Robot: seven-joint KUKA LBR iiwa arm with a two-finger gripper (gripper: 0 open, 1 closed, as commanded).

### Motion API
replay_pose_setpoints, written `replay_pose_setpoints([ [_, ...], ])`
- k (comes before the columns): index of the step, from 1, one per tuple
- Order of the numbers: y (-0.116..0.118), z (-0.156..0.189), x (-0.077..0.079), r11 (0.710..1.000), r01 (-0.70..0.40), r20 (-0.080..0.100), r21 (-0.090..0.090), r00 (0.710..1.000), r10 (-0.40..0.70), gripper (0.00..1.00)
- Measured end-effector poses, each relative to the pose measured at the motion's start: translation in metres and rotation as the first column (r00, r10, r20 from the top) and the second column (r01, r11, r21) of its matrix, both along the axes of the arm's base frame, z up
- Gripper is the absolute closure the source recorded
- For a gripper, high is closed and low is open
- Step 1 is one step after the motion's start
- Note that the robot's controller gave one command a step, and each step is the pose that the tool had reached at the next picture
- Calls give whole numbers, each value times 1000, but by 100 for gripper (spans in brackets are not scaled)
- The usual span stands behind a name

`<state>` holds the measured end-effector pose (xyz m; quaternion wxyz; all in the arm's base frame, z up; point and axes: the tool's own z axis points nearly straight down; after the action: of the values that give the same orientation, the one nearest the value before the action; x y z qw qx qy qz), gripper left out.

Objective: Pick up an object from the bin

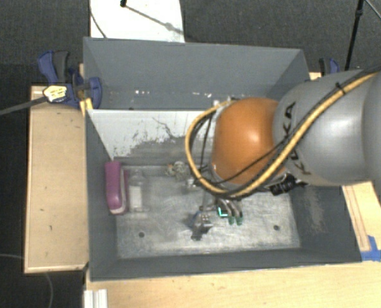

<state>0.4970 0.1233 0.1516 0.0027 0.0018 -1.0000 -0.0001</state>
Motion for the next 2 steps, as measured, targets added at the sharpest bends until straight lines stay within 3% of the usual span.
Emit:
replay_pose_setpoints([
  [1,-69,-79,28,1000,13,-2,-1,1000,-13,0],
  [2,-7,-50,42,920,-392,13,1,920,392,0],
])
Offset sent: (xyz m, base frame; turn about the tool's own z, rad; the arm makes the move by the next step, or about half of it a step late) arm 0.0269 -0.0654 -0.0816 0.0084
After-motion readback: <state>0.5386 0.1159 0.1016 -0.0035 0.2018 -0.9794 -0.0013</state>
